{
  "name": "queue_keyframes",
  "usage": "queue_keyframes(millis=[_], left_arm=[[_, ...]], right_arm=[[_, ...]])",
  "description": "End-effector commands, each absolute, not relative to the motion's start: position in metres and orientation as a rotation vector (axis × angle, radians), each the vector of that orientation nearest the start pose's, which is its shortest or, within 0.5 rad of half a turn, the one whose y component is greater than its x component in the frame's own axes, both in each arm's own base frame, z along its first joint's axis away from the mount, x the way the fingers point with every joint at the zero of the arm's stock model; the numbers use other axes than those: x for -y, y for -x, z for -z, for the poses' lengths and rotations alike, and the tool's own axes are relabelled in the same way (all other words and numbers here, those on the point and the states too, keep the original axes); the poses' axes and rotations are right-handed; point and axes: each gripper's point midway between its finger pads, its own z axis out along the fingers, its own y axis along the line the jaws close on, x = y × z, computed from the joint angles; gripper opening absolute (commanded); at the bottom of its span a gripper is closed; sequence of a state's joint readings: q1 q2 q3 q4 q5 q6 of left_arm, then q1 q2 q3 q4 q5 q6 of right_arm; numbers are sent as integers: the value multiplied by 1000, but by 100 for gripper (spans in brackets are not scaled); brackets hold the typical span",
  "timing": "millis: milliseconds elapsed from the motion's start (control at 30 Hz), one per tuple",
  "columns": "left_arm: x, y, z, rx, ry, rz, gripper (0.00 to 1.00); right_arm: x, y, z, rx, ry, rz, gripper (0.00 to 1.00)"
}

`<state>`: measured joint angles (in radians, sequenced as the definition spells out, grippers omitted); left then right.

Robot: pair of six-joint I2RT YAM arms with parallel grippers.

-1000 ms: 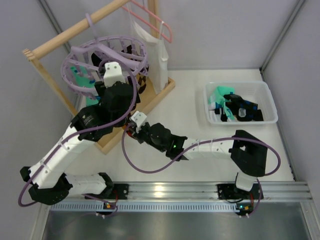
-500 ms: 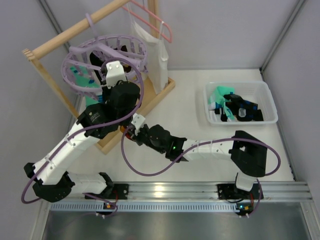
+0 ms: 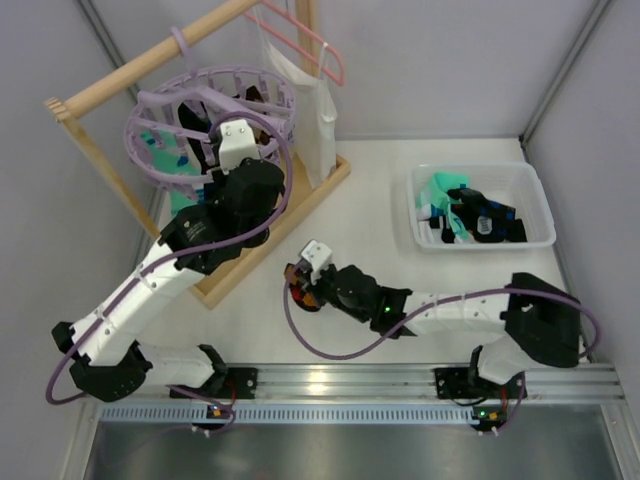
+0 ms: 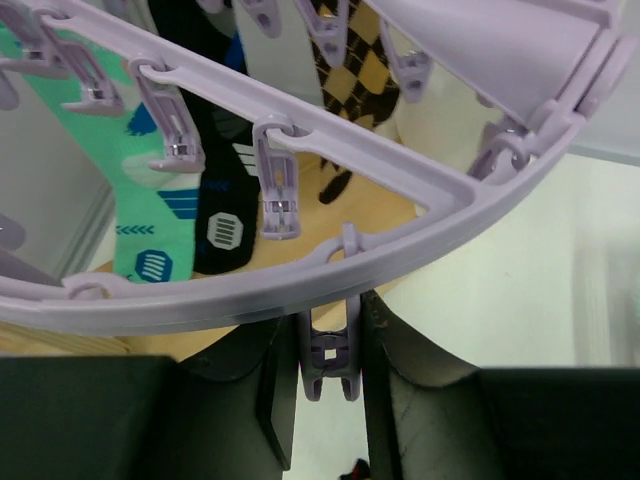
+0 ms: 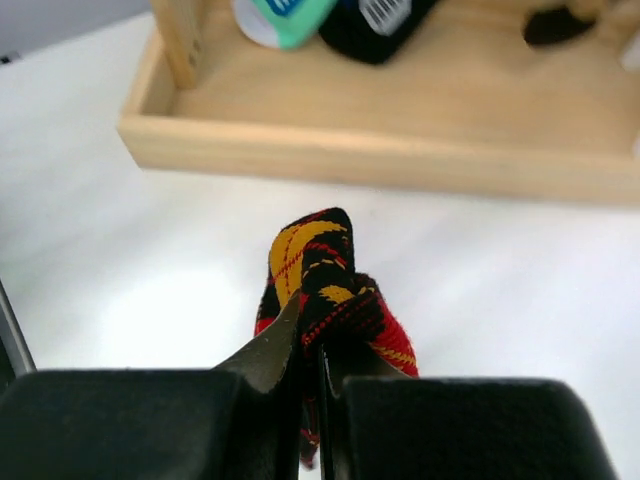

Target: Remove the socks clipped to the hanger

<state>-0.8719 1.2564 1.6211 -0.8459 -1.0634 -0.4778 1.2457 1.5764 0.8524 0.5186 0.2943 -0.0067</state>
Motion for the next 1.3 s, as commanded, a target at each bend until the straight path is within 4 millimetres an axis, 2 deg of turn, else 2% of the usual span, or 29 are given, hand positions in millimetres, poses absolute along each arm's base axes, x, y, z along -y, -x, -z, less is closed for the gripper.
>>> queue_keyframes(millis=[0, 33, 67, 100, 133, 167, 200, 233, 267, 300, 333, 367, 400, 433, 500, 533, 600, 633, 667, 733, 800, 867, 900, 933, 1033, 1067, 1133, 1233, 1267], left_arm=[[156, -290, -400, -1803, 187, 94, 31], [162, -289, -398, -1814, 167, 128, 37], [170, -288, -398, -1826, 144, 168, 45], [182, -285, -395, -1850, 99, 232, 58], [189, -283, -394, -1863, 72, 266, 67], [193, -280, -394, -1871, 53, 297, 74], [202, -274, -394, -1885, 8, 364, 86], [206, -270, -391, -1898, -22, 391, 90], [209, -266, -391, -1903, -50, 419, 94], [209, -258, -394, -1898, -85, 452, 98], [215, -250, -387, -1918, -141, 495, 98], [216, -244, -387, -1917, -174, 517, 98], [211, -235, -386, -1912, -194, 541, 98], [213, -226, -384, -1913, -236, 583, 98], [203, -208, -391, -1876, -276, 631, 98], [201, -202, -385, -1881, -300, 645, 98], [193, -182, -391, -1834, -359, 704, 98], [189, -178, -384, -1837, -371, 707, 98], [179, -169, -390, -1799, -369, 725, 98], [171, -163, -382, -1791, -378, 714, 98], [151, -162, -378, -1761, -335, 658, 98], [130, -162, -380, -1723, -265, 613, 98], [116, -170, -371, -1729, -202, 531, 98], [108, -172, -368, -1724, -168, 496, 98], [84, -177, -355, -1692, -74, 408, 98], [80, -176, -358, -1660, -52, 426, 98], [77, -177, -345, -1651, -15, 423, 98], [67, -179, -344, -1627, 46, 408, 98], [63, -178, -345, -1619, 63, 404, 98]], right_arm=[[-374, -218, -228, -1599, 573, -679, 0], [-353, -222, -210, -1669, 566, -632, 0], [-329, -239, -211, -1712, 481, -600, 0], [-307, -245, -229, -1702, 415, -598, 0], [-284, -252, -220, -1766, 391, -529, 0], [-256, -270, -223, -1789, 304, -468, 0], [-238, -277, -243, -1776, 243, -456, 0], [-216, -282, -231, -1849, 224, -384, 0], [-181, -302, -234, -1864, 128, -305, 0], [-167, -311, -244, -1861, 94, -288, 0], [-150, -320, -245, -1874, 55, -254, 0], [-116, -332, -242, -1898, -20, -182, 0], [-112, -342, -245, -1911, -22, -195, 0], [-81, -354, -244, -1920, -96, -137, 0], [-54, -373, -239, -1956, -166, -75, 0], [-24, -381, -235, -1961, -250, -30, 0], [-1, -399, -216, -1990, -325, -12, 0], [28, -405, -207, -1996, -410, 23, 0], [39, -416, -177, -2067, -442, 28, 0], [62, -432, -155, -2112, -507, 30, 0], [66, -447, -116, -2214, -531, -14, 0], [73, -454, -92, -2256, -560, -14, 0], [74, -455, -88, -2259, -566, -14, 7], [75, -455, -87, -2260, -576, -15, 20], [74, -457, -107, -2206, -570, -22, 31], [77, -456, -125, -2165, -570, -6, 53], [80, -452, -159, -2105, -560, 14, 79], [82, -443, -197, -2035, -537, 39, 99], [85, -435, -220, -1982, -545, 69, 99]])
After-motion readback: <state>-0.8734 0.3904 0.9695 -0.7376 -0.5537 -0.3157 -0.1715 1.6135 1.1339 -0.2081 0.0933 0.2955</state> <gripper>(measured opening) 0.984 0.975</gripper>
